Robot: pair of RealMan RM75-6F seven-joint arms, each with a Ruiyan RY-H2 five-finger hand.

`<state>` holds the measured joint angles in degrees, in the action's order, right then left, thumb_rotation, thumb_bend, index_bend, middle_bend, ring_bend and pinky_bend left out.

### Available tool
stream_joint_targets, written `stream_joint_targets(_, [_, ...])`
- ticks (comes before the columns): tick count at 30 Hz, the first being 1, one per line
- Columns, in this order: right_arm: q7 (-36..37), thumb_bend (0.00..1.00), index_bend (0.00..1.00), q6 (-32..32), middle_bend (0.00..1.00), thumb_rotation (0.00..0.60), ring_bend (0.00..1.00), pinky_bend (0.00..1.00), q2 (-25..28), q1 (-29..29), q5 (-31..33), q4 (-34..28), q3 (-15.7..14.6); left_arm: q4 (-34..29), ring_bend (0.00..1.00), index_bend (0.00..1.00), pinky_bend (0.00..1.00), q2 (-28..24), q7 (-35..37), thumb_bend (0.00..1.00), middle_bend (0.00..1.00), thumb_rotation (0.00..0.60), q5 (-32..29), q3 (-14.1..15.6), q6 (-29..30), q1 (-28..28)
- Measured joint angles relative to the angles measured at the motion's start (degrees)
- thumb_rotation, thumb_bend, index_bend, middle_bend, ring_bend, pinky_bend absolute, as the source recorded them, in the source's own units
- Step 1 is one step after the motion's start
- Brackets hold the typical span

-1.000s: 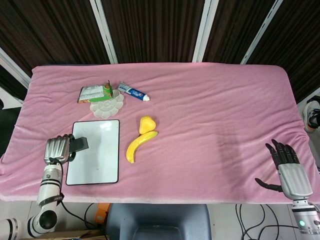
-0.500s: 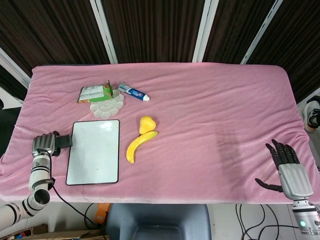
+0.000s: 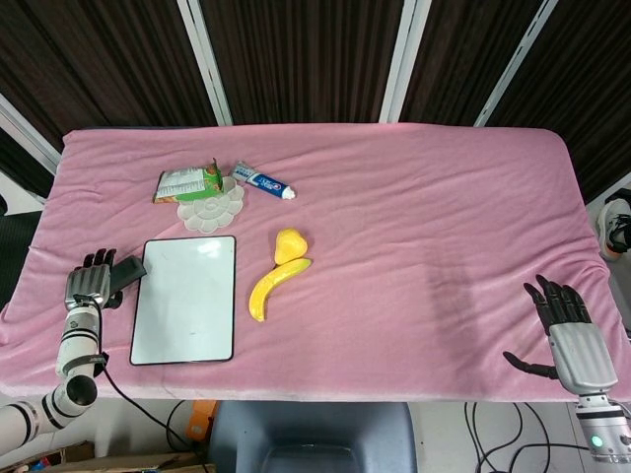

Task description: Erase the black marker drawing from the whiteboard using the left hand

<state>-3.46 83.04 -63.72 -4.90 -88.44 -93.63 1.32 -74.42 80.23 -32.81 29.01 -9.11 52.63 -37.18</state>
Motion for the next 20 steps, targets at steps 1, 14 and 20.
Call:
stream_joint_targets(1, [-0.08, 0.27, 0.00, -0.02, 0.00, 0.600, 0.00, 0.00, -0.03, -0.01, 0.02, 0.00, 0.00, -0.84, 0.00, 0.00, 0.19, -0.28, 0.71, 0.39, 0.00, 0.600, 1.37, 0.03, 0.97, 0.38])
stream_joint_targets(14, [-1.43, 0.27, 0.00, 0.09, 0.00, 0.600, 0.00, 0.00, -0.49, 0.16, 0.37, -0.03, 0.04, -15.12, 0.00, 0.00, 0.09, -7.45, 20.74, 0.37, 0.00, 0.600, 40.27, 10.52, 23.45, 15.87])
stream_joint_targets(20, [-2.08, 0.27, 0.00, 0.43, 0.00, 0.600, 0.00, 0.00, -0.76, 0.36, -0.39, 0.03, -0.38, -16.22, 0.00, 0.00, 0.08, -9.65, 28.82, 0.37, 0.00, 0.600, 54.39, 16.47, 34.22, 24.73])
